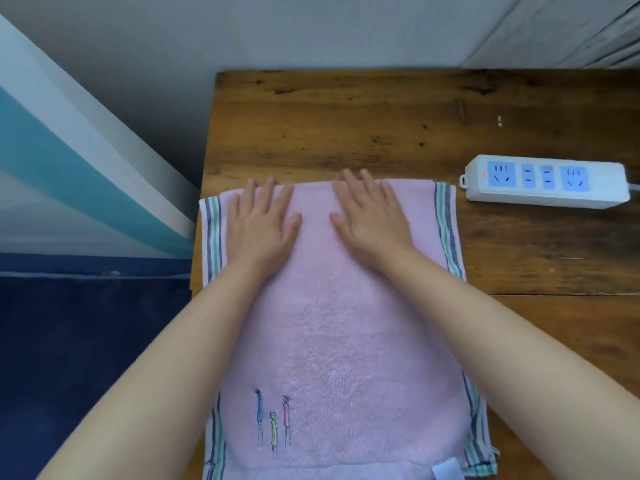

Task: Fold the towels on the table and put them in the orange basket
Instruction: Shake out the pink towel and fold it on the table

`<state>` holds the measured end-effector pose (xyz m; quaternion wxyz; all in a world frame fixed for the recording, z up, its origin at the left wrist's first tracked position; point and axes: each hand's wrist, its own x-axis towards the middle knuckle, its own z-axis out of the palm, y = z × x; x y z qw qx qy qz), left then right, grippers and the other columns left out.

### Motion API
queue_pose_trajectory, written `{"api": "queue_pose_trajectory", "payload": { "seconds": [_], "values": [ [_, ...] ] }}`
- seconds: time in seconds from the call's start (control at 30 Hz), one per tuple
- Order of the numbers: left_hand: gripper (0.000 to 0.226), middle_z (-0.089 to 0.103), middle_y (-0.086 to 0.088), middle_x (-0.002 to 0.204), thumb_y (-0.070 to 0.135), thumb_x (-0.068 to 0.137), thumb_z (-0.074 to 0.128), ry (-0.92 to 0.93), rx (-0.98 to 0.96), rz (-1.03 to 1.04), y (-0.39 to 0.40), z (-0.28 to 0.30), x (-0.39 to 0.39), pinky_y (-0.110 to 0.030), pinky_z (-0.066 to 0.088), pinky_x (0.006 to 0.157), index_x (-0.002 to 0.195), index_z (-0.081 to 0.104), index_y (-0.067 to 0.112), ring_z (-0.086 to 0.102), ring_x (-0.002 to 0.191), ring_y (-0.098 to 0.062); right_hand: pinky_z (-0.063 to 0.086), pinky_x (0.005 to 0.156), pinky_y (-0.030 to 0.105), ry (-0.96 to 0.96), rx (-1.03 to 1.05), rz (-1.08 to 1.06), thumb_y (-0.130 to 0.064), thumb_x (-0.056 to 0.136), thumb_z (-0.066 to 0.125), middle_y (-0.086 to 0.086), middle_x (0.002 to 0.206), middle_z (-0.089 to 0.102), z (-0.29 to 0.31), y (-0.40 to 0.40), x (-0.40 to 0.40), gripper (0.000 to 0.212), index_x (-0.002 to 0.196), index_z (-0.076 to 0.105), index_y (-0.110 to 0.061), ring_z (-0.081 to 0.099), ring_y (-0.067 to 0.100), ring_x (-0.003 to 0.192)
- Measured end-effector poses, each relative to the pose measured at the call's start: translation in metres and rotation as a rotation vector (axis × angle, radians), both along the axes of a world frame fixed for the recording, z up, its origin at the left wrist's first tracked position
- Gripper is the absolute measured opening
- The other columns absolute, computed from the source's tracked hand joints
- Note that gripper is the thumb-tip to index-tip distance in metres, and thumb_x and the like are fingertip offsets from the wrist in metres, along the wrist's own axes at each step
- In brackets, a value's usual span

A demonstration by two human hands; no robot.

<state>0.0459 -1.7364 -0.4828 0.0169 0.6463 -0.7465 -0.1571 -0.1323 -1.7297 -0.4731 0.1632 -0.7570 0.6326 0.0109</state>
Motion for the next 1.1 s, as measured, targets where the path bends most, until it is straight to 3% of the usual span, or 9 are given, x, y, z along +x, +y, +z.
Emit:
{"api": "queue_pose_trajectory", "payload": {
  "seconds": [0.2,0.43,0.6,0.7,0.83,0.9,0.97,1.0,1.1],
  "values": [
    [0.057,0.008,-0.006,0.156,0.046,0.095,0.026,-0.069,0.018,0.126,-0.002,-0.002,0.04,-0.045,0.002,0.115,0.146,0.015,0.022,0.001,0.144,-0.026,-0.001,0.116,0.037,0.032,0.015,-0.245,-0.04,0.096,0.023,0.004,0.156,0.007,0.006,0.011,-0.061,0.056,0.146,0.012,-0.017,0.0,0.022,0.144],
    [0.057,0.003,-0.012,0.156,0.04,0.096,0.028,-0.105,0.001,0.064,0.005,0.014,0.035,-0.042,-0.001,0.116,0.146,0.014,0.018,-0.004,0.144,-0.028,-0.002,0.115,0.035,-0.069,0.037,-0.183,-0.032,0.098,0.026,0.007,0.156,-0.001,0.021,0.024,-0.062,0.054,0.146,0.009,-0.013,-0.006,0.022,0.144],
    [0.049,0.024,-0.018,0.151,0.021,0.092,0.046,0.107,-0.014,-0.133,0.086,0.028,0.01,-0.042,0.007,0.115,0.137,0.037,0.004,0.014,0.142,-0.034,0.011,0.11,0.045,-0.19,-0.081,0.024,-0.019,0.09,0.04,0.029,0.144,0.027,0.031,0.096,-0.042,0.048,0.132,0.039,0.005,0.02,0.045,0.136],
    [0.041,0.053,-0.025,0.129,0.014,0.079,0.062,0.087,-0.05,-0.353,0.14,0.032,0.001,-0.054,0.035,0.1,0.117,0.059,-0.003,0.047,0.121,-0.045,0.029,0.091,0.065,-0.14,-0.134,0.181,-0.026,0.097,0.029,0.04,0.122,0.048,0.029,0.153,-0.034,0.05,0.113,0.055,0.014,0.042,0.061,0.112],
    [0.041,0.064,-0.017,0.117,0.03,0.08,0.051,-0.029,0.005,-0.517,0.194,0.03,0.008,-0.058,0.048,0.08,0.108,0.067,0.005,0.061,0.108,-0.037,0.029,0.089,0.058,0.075,-0.016,0.284,-0.038,0.097,0.007,0.028,0.123,0.055,0.027,0.206,-0.041,0.069,0.116,0.057,0.005,0.048,0.047,0.114],
    [0.049,0.052,-0.014,0.132,0.036,0.083,0.042,-0.115,0.046,-0.533,0.214,0.028,0.015,-0.054,0.042,0.095,0.123,0.056,0.012,0.049,0.122,-0.033,0.024,0.097,0.053,0.109,0.025,0.287,-0.038,0.096,0.013,0.023,0.136,0.041,0.026,0.226,-0.043,0.061,0.127,0.048,0.0,0.035,0.039,0.124],
    [0.055,0.005,-0.006,0.15,0.039,0.093,0.036,-0.119,0.132,-0.538,0.222,0.02,0.021,-0.045,-0.001,0.115,0.141,0.013,0.023,0.0,0.139,-0.029,0.007,0.11,0.044,0.067,0.118,0.218,-0.042,0.09,0.015,0.01,0.147,0.008,0.021,0.237,-0.046,0.058,0.139,0.019,-0.012,0.009,0.031,0.136],
    [0.057,-0.015,0.0,0.146,0.041,0.096,0.03,-0.125,0.158,-0.507,0.222,0.016,0.023,-0.036,-0.019,0.111,0.138,-0.006,0.026,-0.022,0.134,-0.024,-0.004,0.112,0.038,0.062,0.151,0.194,-0.044,0.089,0.013,0.003,0.146,-0.007,0.019,0.239,-0.047,0.056,0.138,0.005,-0.019,-0.007,0.024,0.137],
    [0.06,-0.014,0.0,0.15,0.041,0.097,0.028,-0.118,0.144,-0.43,0.23,0.017,0.021,-0.034,-0.017,0.111,0.143,-0.005,0.02,-0.015,0.142,-0.022,-0.007,0.111,0.035,0.021,0.159,0.162,-0.036,0.088,0.026,0.005,0.148,-0.005,0.026,0.242,-0.047,0.06,0.141,0.01,-0.014,-0.008,0.024,0.137]
  ]
}}
